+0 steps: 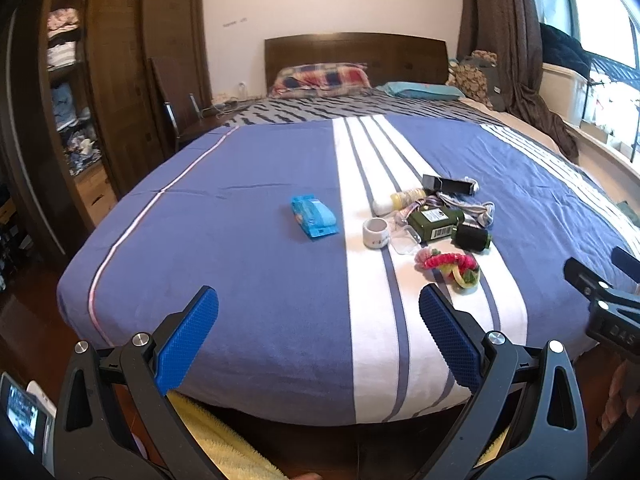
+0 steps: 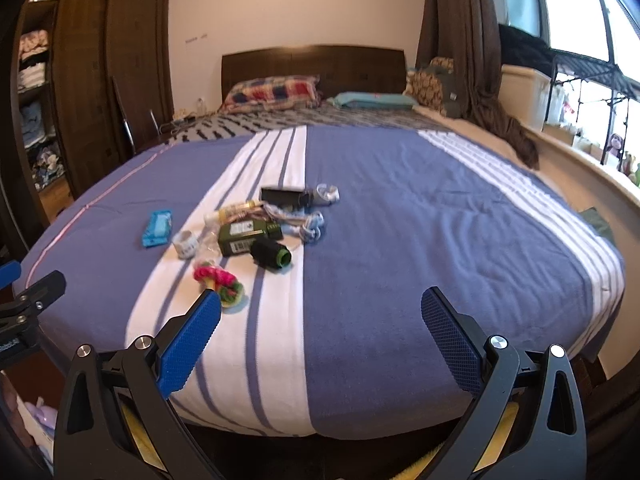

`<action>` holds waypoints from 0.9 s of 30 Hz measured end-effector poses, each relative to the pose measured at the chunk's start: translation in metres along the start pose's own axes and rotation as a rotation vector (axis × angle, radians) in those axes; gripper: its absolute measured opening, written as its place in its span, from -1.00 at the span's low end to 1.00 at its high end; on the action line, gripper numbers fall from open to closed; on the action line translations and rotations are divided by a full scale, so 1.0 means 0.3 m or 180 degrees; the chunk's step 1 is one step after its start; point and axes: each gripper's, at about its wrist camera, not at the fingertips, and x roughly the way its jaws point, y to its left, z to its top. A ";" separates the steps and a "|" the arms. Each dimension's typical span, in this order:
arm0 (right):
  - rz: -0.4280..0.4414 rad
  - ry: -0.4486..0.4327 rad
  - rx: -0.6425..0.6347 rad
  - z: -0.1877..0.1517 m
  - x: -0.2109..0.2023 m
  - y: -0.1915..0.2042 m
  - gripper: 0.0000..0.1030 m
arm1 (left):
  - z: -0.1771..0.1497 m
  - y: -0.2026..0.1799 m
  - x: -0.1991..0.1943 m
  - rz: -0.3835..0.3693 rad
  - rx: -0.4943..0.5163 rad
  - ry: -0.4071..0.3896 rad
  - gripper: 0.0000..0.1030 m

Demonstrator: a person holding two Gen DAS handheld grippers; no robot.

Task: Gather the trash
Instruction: 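Grasp the black thread spool with the right gripper while the left grasps the pink pipe-cleaner toy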

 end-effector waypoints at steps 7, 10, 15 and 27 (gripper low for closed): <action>0.0149 0.0132 -0.0161 0.035 0.151 0.029 0.94 | -0.004 -0.015 0.125 0.0035 0.0056 0.0155 0.85; 0.0281 0.0199 -0.0272 0.066 0.229 0.051 0.78 | -0.009 -0.024 0.163 0.0045 0.0069 0.0210 0.85; 0.0451 0.0325 -0.0397 0.104 0.340 0.070 0.45 | -0.010 -0.045 0.193 -0.0011 0.0143 0.0215 0.84; 0.0768 0.0576 -0.0577 0.090 0.474 0.115 -0.12 | -0.008 -0.111 0.259 -0.0324 0.0151 0.0356 0.76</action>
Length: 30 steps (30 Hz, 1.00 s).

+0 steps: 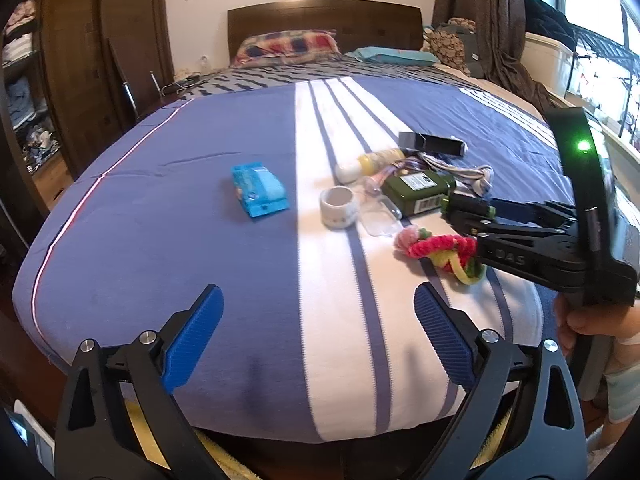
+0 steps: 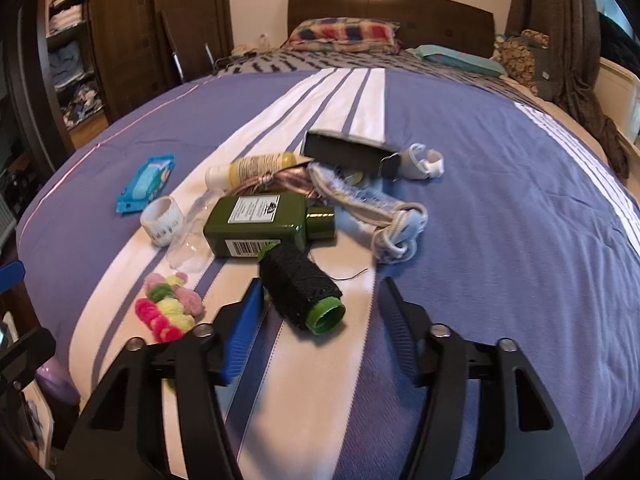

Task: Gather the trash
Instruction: 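Grasp the black thread spool with the right gripper while the left grasps the pink pipe-cleaner toy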

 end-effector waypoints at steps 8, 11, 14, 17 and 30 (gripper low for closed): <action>-0.0099 -0.0127 0.0052 -0.014 -0.072 -0.048 -0.39 | 0.020 -0.067 0.044 -0.0208 0.0041 0.0058 0.76; -0.0163 -0.0175 0.0205 -0.023 -0.111 -0.100 -0.39 | 0.032 -0.110 0.068 -0.0306 0.0077 0.0077 0.76; -0.0218 -0.0190 0.0276 -0.031 -0.130 -0.131 -0.39 | 0.042 -0.152 0.096 -0.0419 0.0086 0.0112 0.76; -0.0254 -0.0221 0.0361 -0.040 -0.149 -0.158 -0.39 | 0.055 -0.190 0.136 -0.0491 0.0079 0.0157 0.76; -0.0279 -0.0232 0.0516 -0.097 -0.185 -0.206 -0.39 | 0.066 -0.248 0.231 -0.0498 0.0102 0.0281 0.25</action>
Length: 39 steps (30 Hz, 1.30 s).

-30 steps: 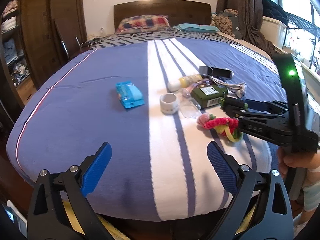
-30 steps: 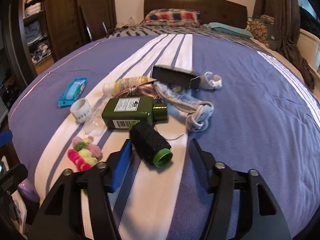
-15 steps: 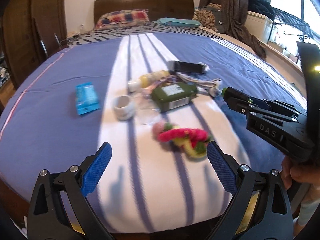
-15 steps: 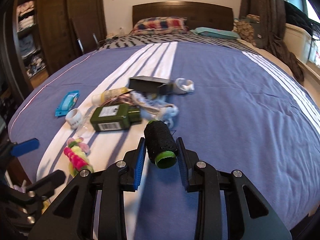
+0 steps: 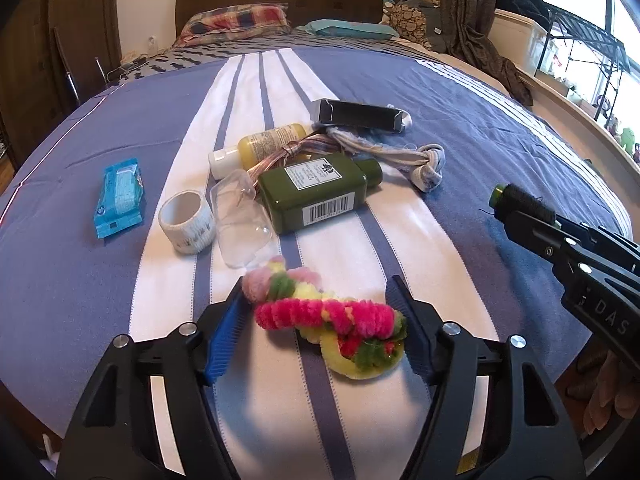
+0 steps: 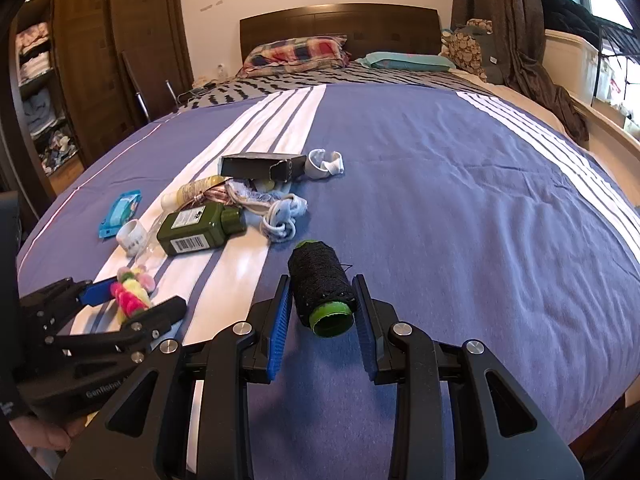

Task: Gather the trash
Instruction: 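Grasp the black thread spool with the right gripper while the left grasps the pink pipe-cleaner toy, then carry the spool and toy down toward the black bin beside the bed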

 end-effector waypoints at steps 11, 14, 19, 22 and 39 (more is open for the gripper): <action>0.0137 0.0042 -0.0051 -0.054 -0.064 0.118 -0.39 | -0.075 0.071 -0.095 -0.0081 -0.0078 -0.0112 0.21; 0.0122 -0.0014 -0.0102 -0.063 -0.117 0.157 -0.39 | -0.085 0.094 -0.162 -0.0023 -0.0092 -0.0200 0.21; 0.0153 -0.0128 -0.0153 -0.076 -0.216 0.206 -0.39 | -0.107 0.137 -0.293 0.0036 -0.0172 -0.0353 0.21; 0.0177 -0.0175 -0.0181 -0.095 -0.270 0.232 -0.39 | -0.126 0.151 -0.363 0.0098 -0.0216 -0.0417 0.22; 0.0180 0.0036 -0.0258 -0.323 -0.383 0.297 -0.39 | -0.374 0.151 -0.505 0.0112 -0.0202 -0.0324 0.22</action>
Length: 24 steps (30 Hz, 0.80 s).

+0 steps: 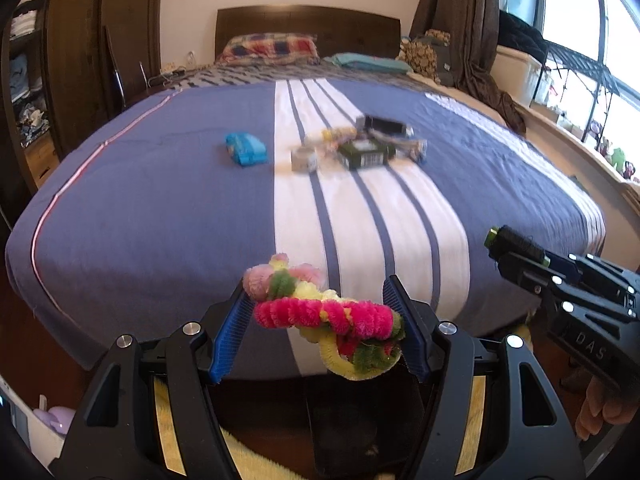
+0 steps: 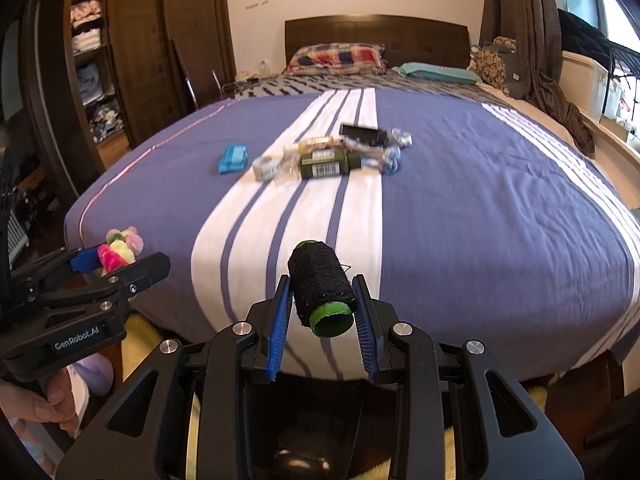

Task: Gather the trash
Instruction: 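Carry the spool and toy down toward the black bin beside the bed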

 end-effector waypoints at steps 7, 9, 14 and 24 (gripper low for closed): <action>-0.0016 0.0282 0.0028 -0.126 0.049 -0.008 -0.39 | -0.147 -0.005 0.046 -0.0055 0.0047 0.0321 0.22; -0.0012 0.0369 0.0019 -0.162 0.068 -0.005 -0.39 | -0.183 -0.004 0.064 -0.0053 0.0059 0.0398 0.22; -0.0011 0.0617 0.0047 -0.241 0.126 -0.013 -0.39 | -0.279 -0.010 0.135 -0.0164 0.0078 0.0687 0.22; 0.0245 0.1186 0.0310 -0.366 0.276 -0.052 -0.39 | -0.422 -0.042 0.311 -0.0343 0.0112 0.1294 0.22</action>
